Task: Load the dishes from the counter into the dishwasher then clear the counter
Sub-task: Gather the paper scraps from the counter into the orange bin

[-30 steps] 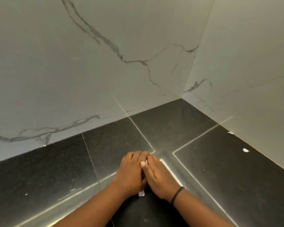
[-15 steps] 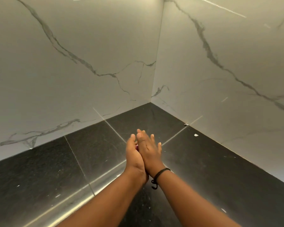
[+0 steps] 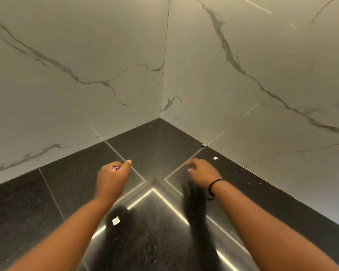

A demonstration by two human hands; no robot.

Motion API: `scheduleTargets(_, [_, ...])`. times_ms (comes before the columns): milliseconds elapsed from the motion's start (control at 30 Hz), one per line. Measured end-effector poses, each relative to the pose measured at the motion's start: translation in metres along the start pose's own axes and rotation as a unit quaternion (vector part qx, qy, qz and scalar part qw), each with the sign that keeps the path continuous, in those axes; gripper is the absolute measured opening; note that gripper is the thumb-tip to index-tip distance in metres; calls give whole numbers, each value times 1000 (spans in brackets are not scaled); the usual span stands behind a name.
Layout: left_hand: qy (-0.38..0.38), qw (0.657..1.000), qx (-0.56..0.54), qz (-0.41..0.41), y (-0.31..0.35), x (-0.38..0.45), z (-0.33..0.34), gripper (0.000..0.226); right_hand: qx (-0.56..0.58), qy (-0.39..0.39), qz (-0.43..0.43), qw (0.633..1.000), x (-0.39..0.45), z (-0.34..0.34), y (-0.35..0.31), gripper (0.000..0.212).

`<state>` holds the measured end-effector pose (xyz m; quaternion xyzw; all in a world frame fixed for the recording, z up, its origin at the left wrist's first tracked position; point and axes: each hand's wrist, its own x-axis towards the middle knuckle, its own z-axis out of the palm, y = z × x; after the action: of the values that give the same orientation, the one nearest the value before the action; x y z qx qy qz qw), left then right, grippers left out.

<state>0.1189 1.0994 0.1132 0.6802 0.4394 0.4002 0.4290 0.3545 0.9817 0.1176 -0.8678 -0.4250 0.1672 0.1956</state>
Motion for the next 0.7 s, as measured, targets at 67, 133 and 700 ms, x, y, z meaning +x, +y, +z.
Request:
scheduleTargets(67, [-33, 968, 221, 111, -24, 18, -16, 49, -161, -17, 46, 986, 29, -16, 34, 40])
scheduleTargets(133, [-66, 923, 346, 154, -52, 36, -23, 44, -249, -8, 55, 967, 56, -30, 56, 45])
scheduleTargets(700, [-90, 870, 442, 202, -110, 48, -13, 49, -271, 77, 108, 954, 145, 15, 77, 30])
